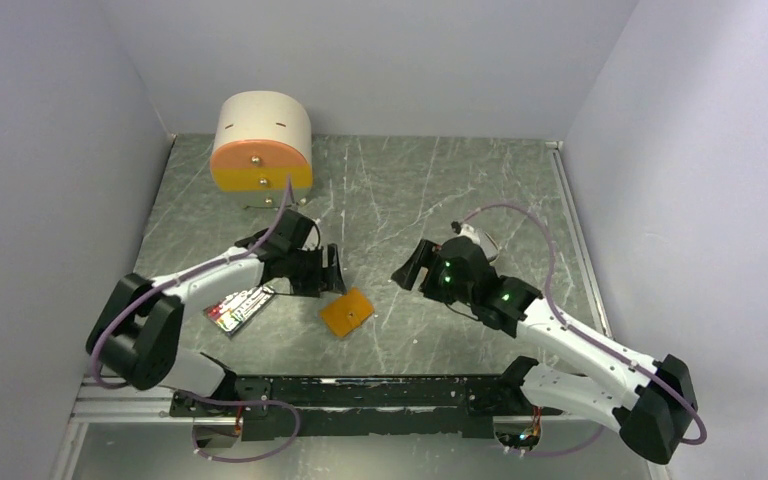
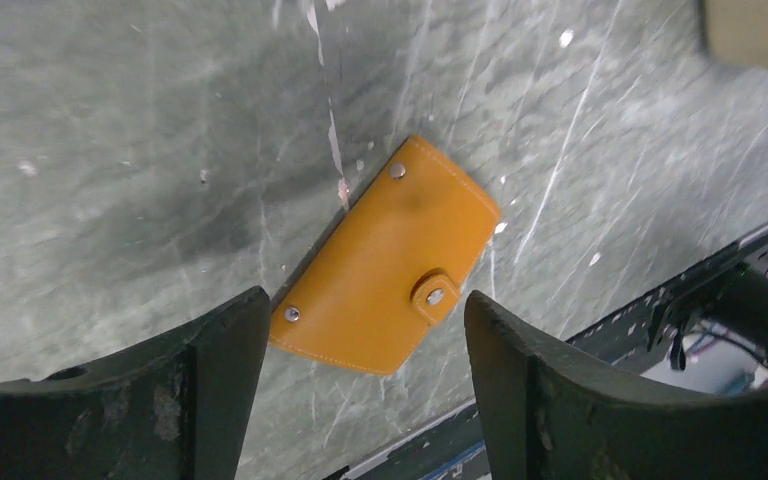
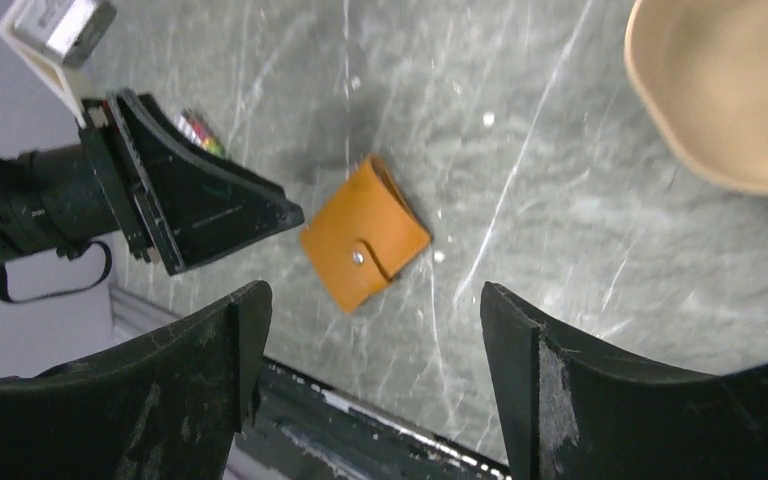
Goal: Put the credit cards into the card holder
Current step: Move the card holder to the center of the board.
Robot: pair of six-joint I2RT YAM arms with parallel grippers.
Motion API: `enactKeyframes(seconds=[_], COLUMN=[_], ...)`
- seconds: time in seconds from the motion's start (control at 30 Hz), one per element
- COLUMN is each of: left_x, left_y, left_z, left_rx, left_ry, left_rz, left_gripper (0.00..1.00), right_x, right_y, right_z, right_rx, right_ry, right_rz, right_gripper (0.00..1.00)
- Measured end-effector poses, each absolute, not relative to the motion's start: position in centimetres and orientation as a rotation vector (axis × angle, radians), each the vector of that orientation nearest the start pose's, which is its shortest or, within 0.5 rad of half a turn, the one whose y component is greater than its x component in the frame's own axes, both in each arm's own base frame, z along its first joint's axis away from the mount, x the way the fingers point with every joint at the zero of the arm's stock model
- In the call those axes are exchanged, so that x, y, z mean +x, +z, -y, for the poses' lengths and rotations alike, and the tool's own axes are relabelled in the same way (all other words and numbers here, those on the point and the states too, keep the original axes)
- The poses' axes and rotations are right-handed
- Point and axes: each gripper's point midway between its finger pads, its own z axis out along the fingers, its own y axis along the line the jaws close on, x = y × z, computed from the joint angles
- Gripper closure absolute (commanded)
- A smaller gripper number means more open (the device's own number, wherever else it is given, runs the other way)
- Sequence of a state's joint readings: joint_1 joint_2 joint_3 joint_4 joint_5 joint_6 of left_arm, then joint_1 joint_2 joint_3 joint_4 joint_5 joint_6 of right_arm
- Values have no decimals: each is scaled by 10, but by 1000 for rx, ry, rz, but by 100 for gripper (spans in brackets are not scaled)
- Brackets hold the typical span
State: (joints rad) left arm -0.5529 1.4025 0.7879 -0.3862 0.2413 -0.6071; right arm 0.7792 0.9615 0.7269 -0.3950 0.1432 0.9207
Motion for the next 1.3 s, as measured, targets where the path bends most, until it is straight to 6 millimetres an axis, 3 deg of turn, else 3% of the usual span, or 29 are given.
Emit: enactKeyframes(seconds=[0.13, 0.23, 0.37, 0.6, 0.73, 0.83, 1.1, 1.3], left_x=[216, 203, 194, 167, 155, 160, 181, 180], left_y=[37, 26, 27, 33, 41, 45, 49, 52], left_z=[225, 229, 236, 255, 263, 260, 250, 243], left_rx=[79, 100, 126, 129, 103, 76, 6, -100], left_ry=[-764, -838, -946, -1210, -1360, -1337, -1178, -1234], left_rz=[-2806, -2851, -2833, -2813, -2780, -2756, -2708, -2683], left_gripper=[30, 33, 37, 39, 38, 36, 40, 42], right_x=[197, 192, 195, 195, 190, 185, 168, 173], right_y=[131, 126, 127, 101, 98, 95, 63, 78], right_z=[-235, -243, -255, -263, -271, -280, -291, -316], right_rx=[293, 309, 308, 258, 231, 191, 18, -100], right_ry=[883, 942, 1000, 953, 985, 1021, 871, 686], right_rz=[-2360, -2371, -2358, -2444, -2469, -2482, -2593, -2571], right_gripper=[20, 20, 20, 20, 28, 42, 47, 53])
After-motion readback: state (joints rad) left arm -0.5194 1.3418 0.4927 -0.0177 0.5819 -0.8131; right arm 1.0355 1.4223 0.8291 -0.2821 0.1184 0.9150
